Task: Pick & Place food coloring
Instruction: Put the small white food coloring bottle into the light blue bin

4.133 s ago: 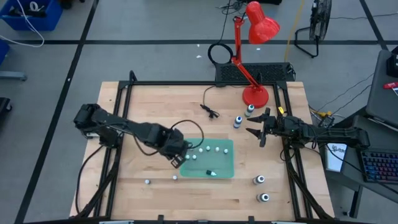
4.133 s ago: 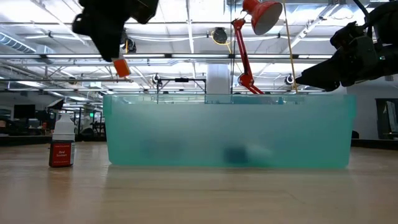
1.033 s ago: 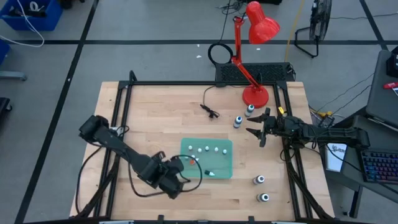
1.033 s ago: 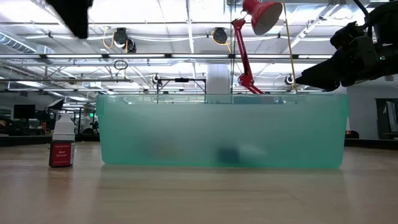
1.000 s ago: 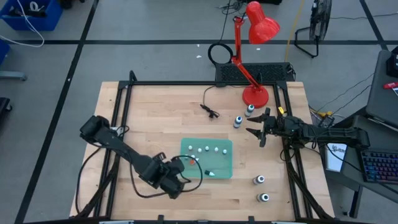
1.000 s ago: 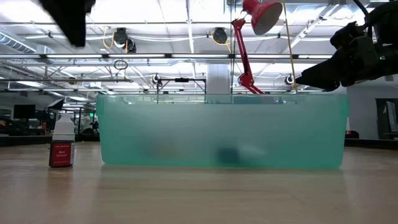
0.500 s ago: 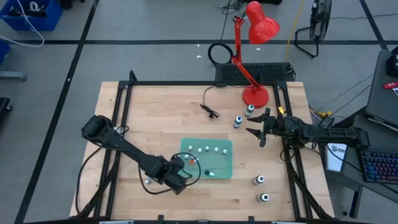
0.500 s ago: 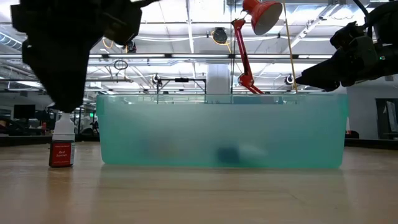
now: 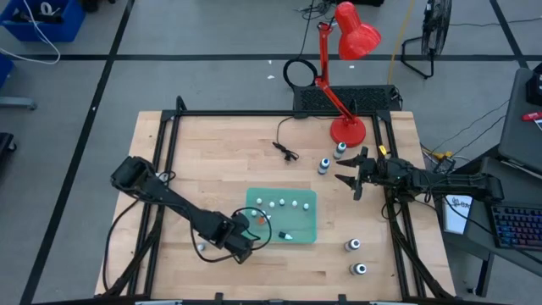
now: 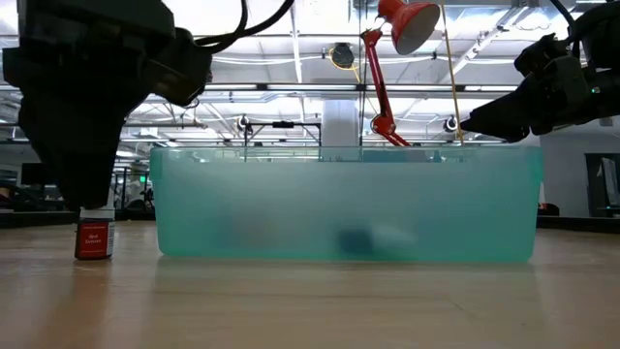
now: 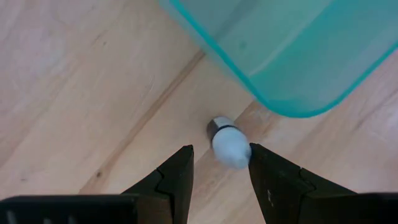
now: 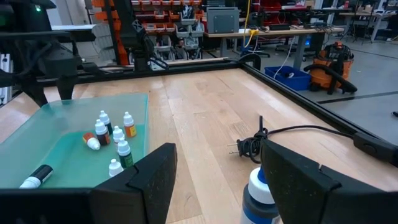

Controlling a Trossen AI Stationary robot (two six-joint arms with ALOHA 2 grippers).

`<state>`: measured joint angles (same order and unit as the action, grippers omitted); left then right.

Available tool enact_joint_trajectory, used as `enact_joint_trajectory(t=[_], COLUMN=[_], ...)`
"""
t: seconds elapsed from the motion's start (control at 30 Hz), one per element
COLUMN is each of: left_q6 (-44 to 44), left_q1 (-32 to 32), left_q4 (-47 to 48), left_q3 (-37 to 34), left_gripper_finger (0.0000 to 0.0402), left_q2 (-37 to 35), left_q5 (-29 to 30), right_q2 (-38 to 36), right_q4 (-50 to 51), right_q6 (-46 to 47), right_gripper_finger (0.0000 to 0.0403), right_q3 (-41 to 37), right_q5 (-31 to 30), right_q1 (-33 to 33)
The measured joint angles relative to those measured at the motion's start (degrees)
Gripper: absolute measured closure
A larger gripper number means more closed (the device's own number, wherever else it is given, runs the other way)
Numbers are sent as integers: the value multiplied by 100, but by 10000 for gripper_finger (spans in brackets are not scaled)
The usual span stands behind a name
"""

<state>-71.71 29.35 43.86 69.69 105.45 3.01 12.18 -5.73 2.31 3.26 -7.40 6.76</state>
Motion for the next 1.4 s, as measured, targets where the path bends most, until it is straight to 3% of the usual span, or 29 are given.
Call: enact_joint_trajectory(t=[0.53,0.63,0.83,1.03,1.23,1.4], left_q6=[260,318,418,527,985,1641], left_q1=[-46,-46,-46,-15,46,-121], left_q4=[-125,-116,-72,-2,928,2011], left_q3=[2,2,17,94,976,2118], left_gripper_finger=[248,269,356,356,356,356], left_q2=[0,0,-2,-14,-13,-17], left_q5=[-166,-155,-98,-212,-516,-196], right_q2=[-2,-1,0,-1,-2,0], right_q4=[1,1,0,0,0,2], right_q6=[2,1,2,1,0,2], right_gripper_finger=[181,181,181,181,181,181], right_q3=[0,0,0,-1,-2,0], right_q5=[0,0,0,0,0,0], right_q1=[0,0,0,0,0,0])
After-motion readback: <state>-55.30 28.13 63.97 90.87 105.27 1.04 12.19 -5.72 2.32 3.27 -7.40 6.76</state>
